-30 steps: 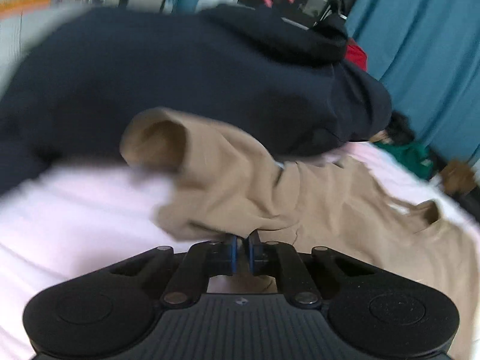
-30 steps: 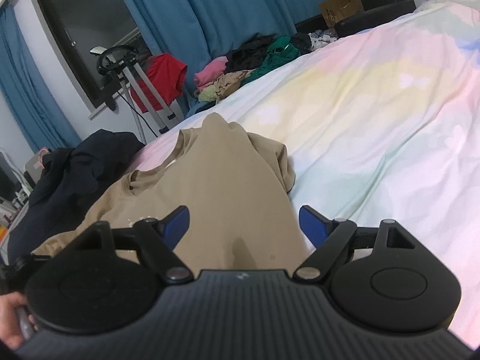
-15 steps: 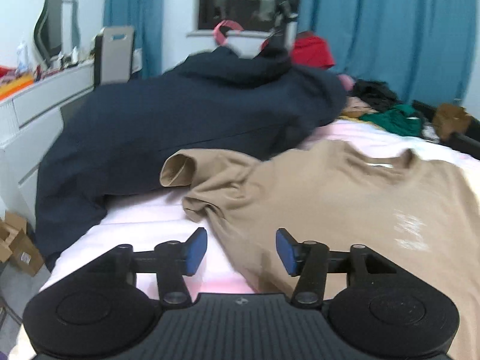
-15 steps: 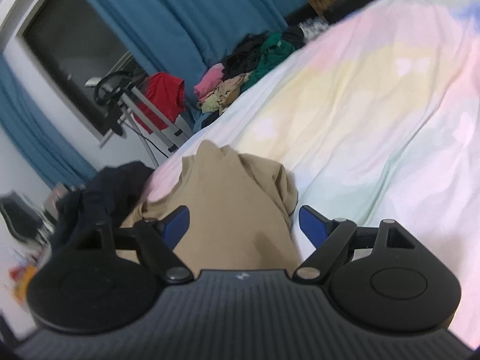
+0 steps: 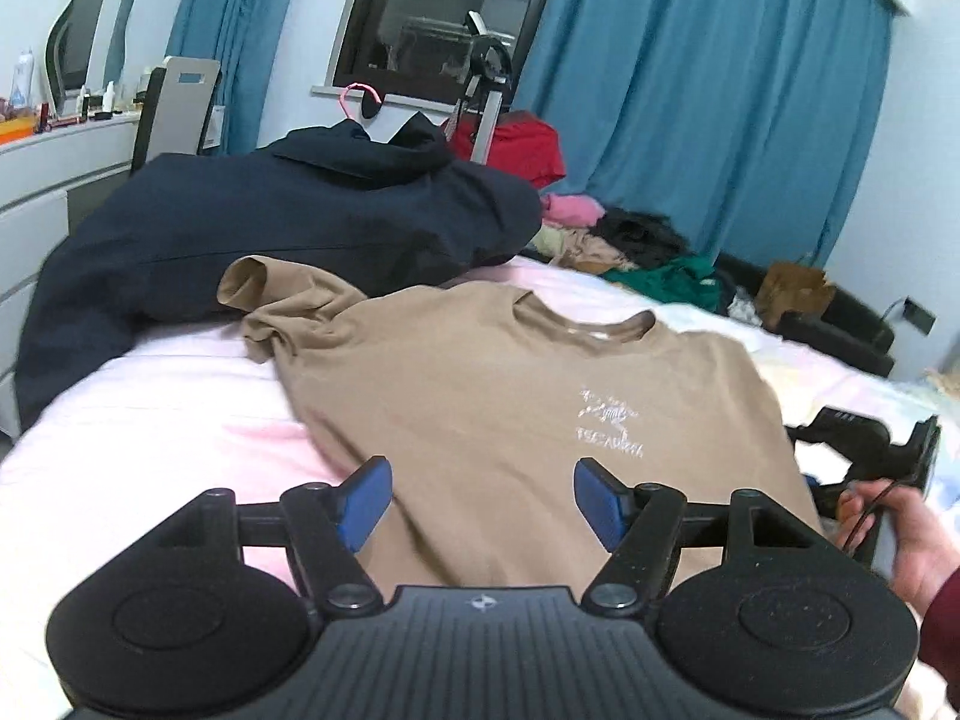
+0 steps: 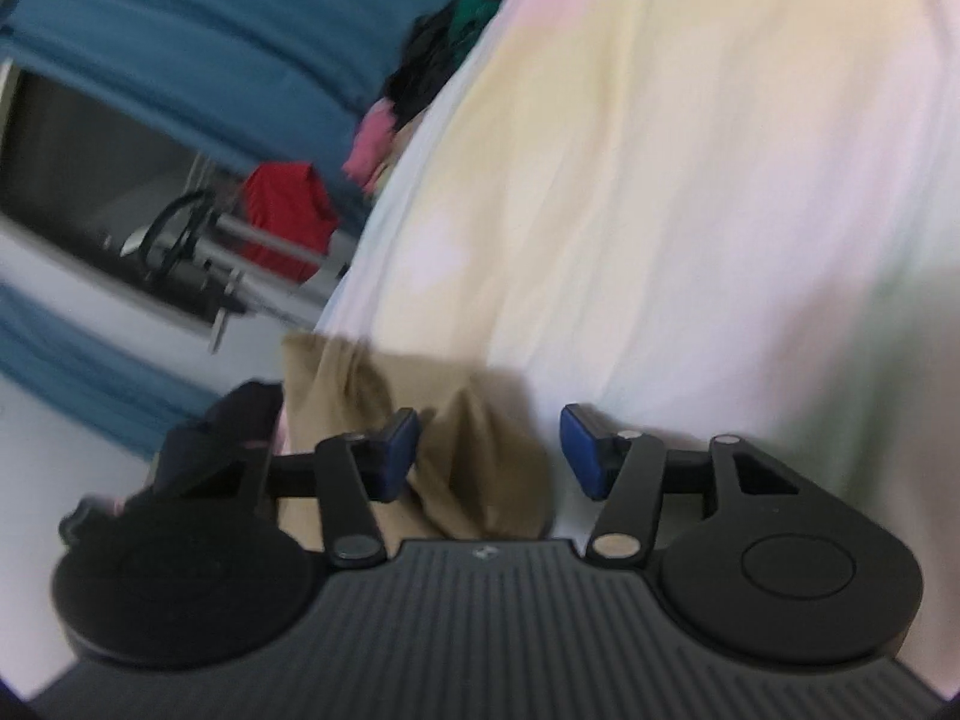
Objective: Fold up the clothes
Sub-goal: 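Grasp the tan shirt's side edge with the right gripper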
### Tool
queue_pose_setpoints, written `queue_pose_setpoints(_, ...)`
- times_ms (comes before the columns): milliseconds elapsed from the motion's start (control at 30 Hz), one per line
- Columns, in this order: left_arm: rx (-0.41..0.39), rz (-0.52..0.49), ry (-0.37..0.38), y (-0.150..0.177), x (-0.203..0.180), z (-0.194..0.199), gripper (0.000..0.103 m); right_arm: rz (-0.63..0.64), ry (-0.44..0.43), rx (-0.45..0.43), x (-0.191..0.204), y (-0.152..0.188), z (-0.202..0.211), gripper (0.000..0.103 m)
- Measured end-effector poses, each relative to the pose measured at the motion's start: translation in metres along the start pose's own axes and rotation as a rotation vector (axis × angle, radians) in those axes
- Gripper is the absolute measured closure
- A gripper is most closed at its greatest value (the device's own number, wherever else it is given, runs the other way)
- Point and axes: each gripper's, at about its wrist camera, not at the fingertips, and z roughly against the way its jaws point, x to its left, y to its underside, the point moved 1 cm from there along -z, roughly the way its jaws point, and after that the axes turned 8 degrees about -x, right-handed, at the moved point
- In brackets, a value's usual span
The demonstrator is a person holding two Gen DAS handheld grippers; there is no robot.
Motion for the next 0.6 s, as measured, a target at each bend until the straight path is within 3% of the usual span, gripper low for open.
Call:
queue_pose_setpoints(33, -0.010, -0.009, 0.001, 0.002, 0.001, -0.003, 0.034, 0.017, -0.012, 0.011, 0.003, 0.003, -0.004, 0.054)
queue_pose_setpoints(133, -0.038, -0.058, -0.013, 0.010, 0.001, -0.013, 0.034, 0.143, -0.006, 0.045, 0.028, 0.014, -0.011, 0.088)
queue_pose_setpoints(267, -0.011, -0.046, -0.050, 0.018, 0.008, -0.022, 0.034, 0.495, 0.008, -0.046, 0.090, 0.038, 0.000, 0.092)
queue_pose_setpoints(400, 0.026, 0.021, -0.054, 0.023, 0.022, -0.029, 0.035, 0.840, -0.084, -0.134, 0.149, 0.088, 0.015, 0.092)
queue_pose_setpoints(500, 0.035, 0.035, -0.057, 0.025, 0.026, -0.029, 0.035, 1.064, -0.129, -0.080, 0.168, 0.133, 0.009, 0.092)
queue_pose_setpoints(600, 0.024, 0.028, -0.040, 0.024, 0.023, -0.025, 0.035, 1.144, -0.144, 0.009, 0.167, 0.162, -0.001, 0.092)
